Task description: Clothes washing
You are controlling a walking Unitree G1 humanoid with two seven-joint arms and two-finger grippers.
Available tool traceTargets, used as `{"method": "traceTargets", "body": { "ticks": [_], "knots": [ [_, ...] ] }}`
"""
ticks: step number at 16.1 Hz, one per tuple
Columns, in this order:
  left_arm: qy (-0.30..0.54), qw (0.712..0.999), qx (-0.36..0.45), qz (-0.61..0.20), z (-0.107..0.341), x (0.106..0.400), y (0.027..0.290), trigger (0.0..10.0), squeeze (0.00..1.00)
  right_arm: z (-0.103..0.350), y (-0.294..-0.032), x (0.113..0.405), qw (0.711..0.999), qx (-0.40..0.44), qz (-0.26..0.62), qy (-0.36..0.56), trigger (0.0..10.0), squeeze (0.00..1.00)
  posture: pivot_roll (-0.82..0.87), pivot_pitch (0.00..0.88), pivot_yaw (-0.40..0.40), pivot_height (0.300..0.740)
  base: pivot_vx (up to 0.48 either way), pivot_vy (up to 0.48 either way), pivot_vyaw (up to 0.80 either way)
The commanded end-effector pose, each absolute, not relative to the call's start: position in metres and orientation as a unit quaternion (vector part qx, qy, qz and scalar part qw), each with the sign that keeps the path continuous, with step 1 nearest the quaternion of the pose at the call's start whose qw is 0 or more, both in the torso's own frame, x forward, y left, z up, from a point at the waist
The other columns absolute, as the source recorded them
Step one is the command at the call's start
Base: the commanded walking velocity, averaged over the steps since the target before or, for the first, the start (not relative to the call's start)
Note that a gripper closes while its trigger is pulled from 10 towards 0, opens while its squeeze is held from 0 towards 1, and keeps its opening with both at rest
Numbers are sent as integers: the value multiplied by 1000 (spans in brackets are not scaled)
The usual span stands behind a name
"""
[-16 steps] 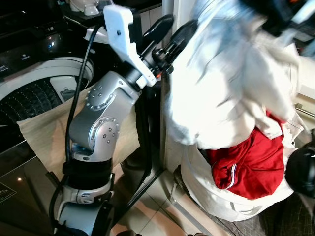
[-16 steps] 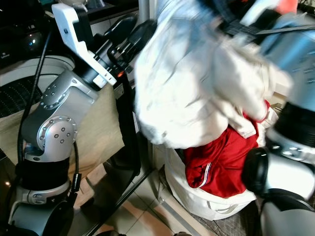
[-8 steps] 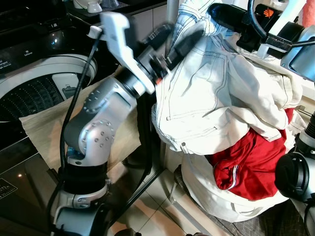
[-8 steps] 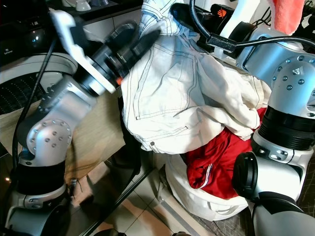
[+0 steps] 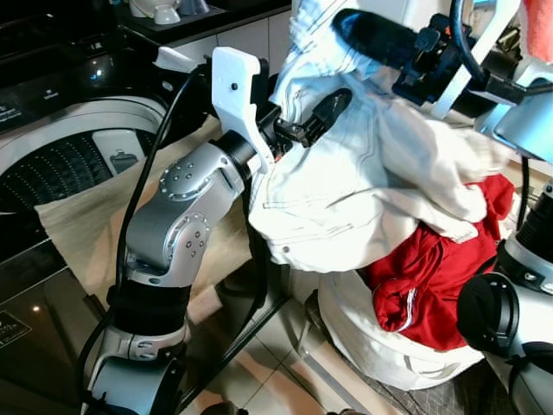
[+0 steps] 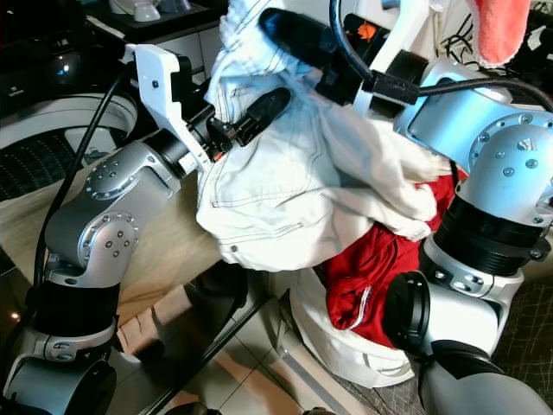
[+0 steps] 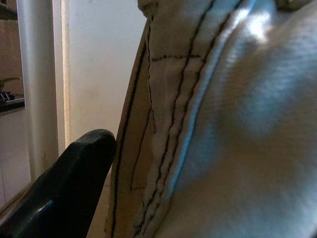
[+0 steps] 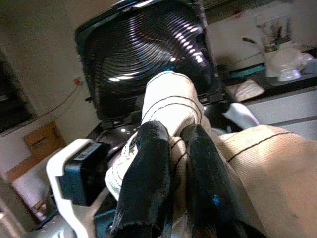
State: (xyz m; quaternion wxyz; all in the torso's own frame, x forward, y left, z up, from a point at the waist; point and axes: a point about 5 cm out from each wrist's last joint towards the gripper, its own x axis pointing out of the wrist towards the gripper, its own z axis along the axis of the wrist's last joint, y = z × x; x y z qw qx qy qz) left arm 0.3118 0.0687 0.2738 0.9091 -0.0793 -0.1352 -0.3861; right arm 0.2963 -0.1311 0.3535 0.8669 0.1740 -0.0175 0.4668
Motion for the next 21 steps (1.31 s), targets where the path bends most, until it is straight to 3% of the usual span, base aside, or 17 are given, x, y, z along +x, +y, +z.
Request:
{"method": "traceTargets", "body": {
  "ticks": [1, 2, 13, 21],
  "knots": [
    [-153, 892, -72, -419, 281, 305, 59, 10000, 0, 359, -128, 288, 858, 172, 483, -34, 0, 0, -56, 0, 30, 740, 0, 0, 0],
    [-151, 888, -72, -428, 280, 304, 57, 0, 0, 358, -129, 288, 860, 174, 478, -33, 0, 0, -56, 0, 29, 740, 0, 0, 0],
    [-157, 901, -86, -395, 283, 308, 75, 0, 0, 356, -157, 300, 904, 168, 391, -32, 0, 0, -44, 0, 31, 740, 0, 0, 0],
    [-151, 895, -92, -410, 280, 307, 71, 0, 0, 355, -152, 298, 899, 174, 401, -37, 0, 0, -47, 0, 40, 740, 0, 0, 0]
  ]
}}
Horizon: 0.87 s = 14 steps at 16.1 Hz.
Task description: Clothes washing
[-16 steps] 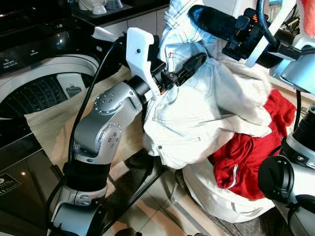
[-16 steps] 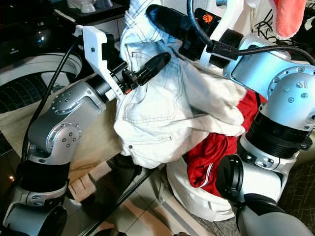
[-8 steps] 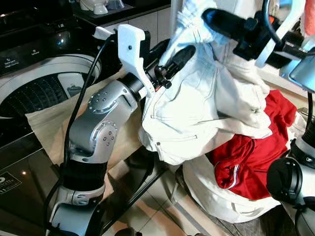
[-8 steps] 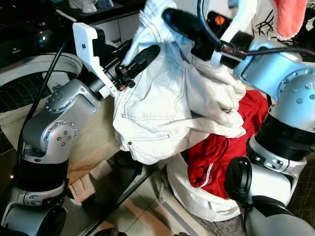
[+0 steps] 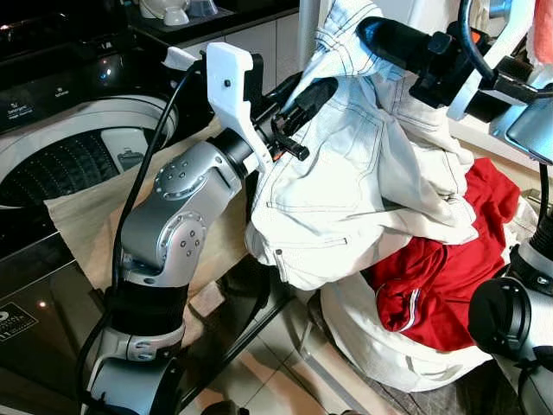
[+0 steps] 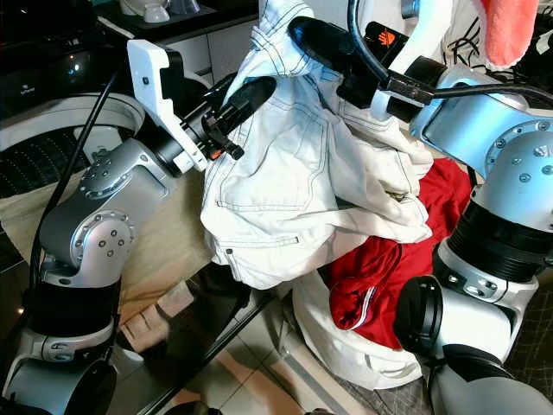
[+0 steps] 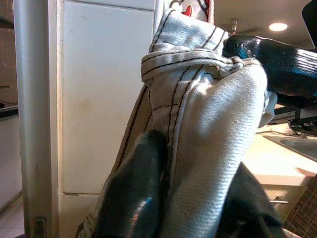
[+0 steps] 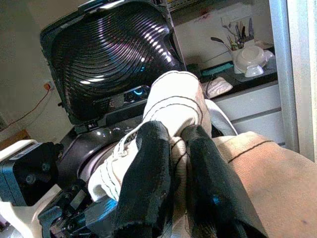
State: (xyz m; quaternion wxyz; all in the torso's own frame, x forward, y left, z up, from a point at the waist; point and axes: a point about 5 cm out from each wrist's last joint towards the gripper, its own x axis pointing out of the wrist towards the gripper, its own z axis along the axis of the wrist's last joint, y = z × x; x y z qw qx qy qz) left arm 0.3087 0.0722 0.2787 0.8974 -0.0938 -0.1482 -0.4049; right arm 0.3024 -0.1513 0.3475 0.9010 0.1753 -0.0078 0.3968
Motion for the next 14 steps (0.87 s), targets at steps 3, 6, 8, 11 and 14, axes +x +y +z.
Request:
{"method": "traceTargets", "body": {
  "ticks": [3, 6, 8, 11, 14],
  "knots": [
    [-151, 902, -94, -393, 281, 312, 77, 0, 0, 354, -151, 298, 898, 173, 403, -35, 0, 0, -43, 0, 42, 740, 0, 0, 0],
    [-151, 907, -94, -382, 282, 315, 81, 0, 0, 352, -151, 298, 899, 175, 401, -35, 0, 0, -45, 0, 47, 740, 0, 0, 0],
    [-152, 908, -95, -379, 283, 315, 82, 0, 0, 350, -151, 297, 900, 177, 397, -35, 0, 0, -46, 0, 50, 740, 0, 0, 0],
    [-155, 911, -98, -368, 286, 318, 85, 0, 0, 341, -149, 295, 898, 173, 403, -22, 10000, 1000, -48, 0, 55, 740, 0, 0, 0],
    [-166, 924, -98, -331, 293, 326, 94, 0, 0, 333, -153, 292, 900, 181, 396, -14, 10000, 1000, -49, 0, 62, 740, 0, 0, 0]
  ]
}}
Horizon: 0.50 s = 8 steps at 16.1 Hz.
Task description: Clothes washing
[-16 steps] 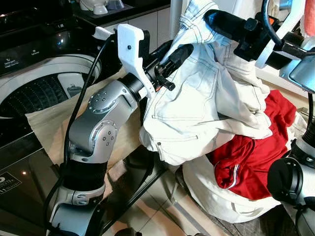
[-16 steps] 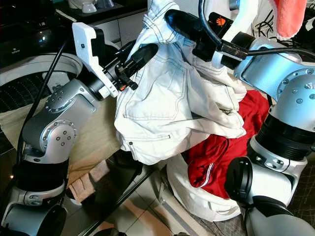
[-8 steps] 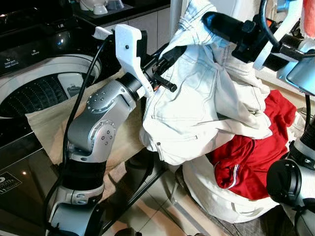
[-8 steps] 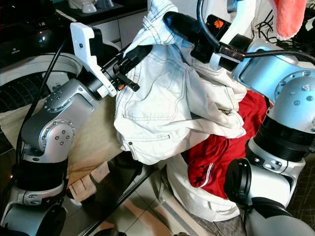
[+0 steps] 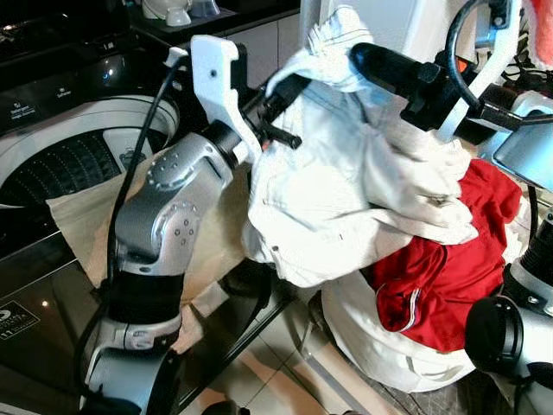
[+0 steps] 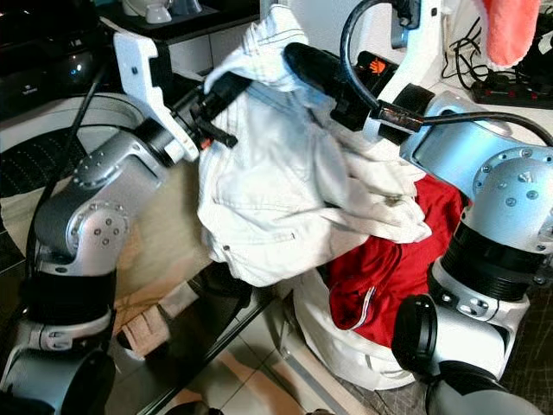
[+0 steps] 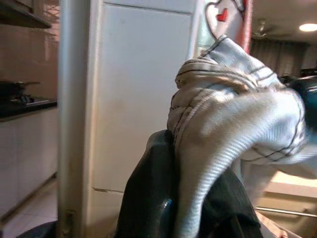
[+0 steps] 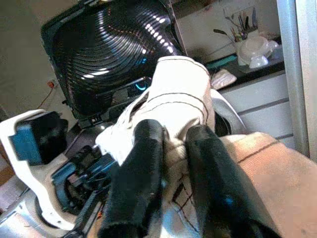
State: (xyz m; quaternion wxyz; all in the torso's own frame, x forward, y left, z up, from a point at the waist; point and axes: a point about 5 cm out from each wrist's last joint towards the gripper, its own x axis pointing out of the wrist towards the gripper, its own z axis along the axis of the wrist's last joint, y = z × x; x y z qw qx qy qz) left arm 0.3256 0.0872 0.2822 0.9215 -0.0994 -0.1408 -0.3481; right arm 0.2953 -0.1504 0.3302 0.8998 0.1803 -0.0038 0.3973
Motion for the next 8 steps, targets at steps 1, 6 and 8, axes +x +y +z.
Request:
{"method": "traceTargets", "body": {
  "ticks": [1, 6, 8],
  "knots": [
    [-171, 929, -91, -315, 297, 330, 101, 0, 0, 330, -159, 291, 905, 179, 385, -12, 10000, 1000, -50, 0, 67, 740, 0, 0, 0],
    [-175, 940, -76, -285, 305, 341, 121, 0, 0, 325, -180, 282, 923, 161, 351, -10, 10000, 1000, -54, 0, 84, 740, 0, 0, 0],
    [-172, 941, -71, -282, 304, 342, 124, 0, 0, 326, -184, 276, 924, 148, 353, -17, 10000, 1000, -55, 0, 86, 740, 0, 0, 0]
  ]
}}
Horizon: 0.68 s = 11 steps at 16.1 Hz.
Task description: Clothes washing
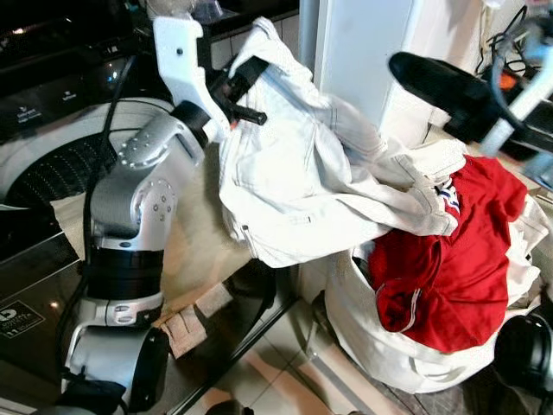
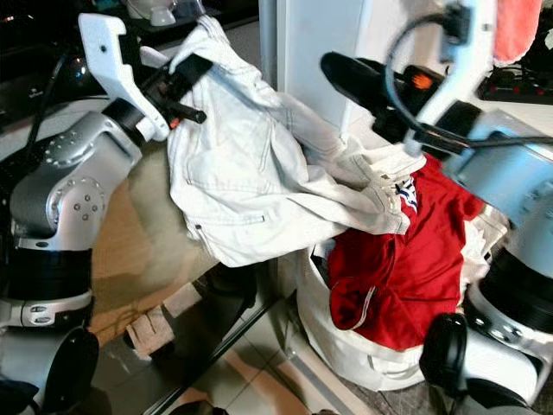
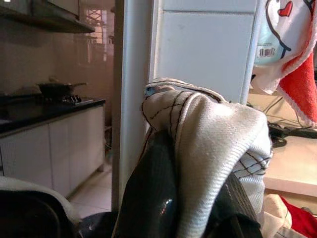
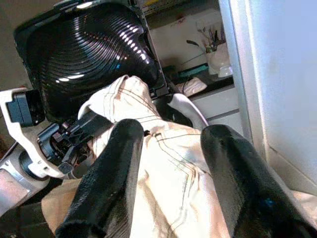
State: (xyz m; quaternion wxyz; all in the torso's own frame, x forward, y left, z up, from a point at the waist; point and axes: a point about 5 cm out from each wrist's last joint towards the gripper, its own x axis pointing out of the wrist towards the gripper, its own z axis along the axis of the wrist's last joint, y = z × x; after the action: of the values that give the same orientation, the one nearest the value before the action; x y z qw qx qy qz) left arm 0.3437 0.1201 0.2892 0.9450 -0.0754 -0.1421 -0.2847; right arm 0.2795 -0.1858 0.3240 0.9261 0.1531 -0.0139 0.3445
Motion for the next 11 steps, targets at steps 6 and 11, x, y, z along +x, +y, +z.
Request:
{"method": "traceTargets", "body": {
  "ticks": [6, 11],
  "knots": [
    [-242, 919, 302, 78, 429, 384, 217, 0, 0, 318, -173, 280, 931, 99, 351, -12, 10000, 0, 0, 0, 61, 740, 0, 0, 0],
    [-270, 807, 445, 278, 502, 350, 260, 0, 0, 312, -163, 281, 929, 91, 358, -16, 10000, 0, 12, 0, 66, 740, 0, 0, 0]
  ]
}}
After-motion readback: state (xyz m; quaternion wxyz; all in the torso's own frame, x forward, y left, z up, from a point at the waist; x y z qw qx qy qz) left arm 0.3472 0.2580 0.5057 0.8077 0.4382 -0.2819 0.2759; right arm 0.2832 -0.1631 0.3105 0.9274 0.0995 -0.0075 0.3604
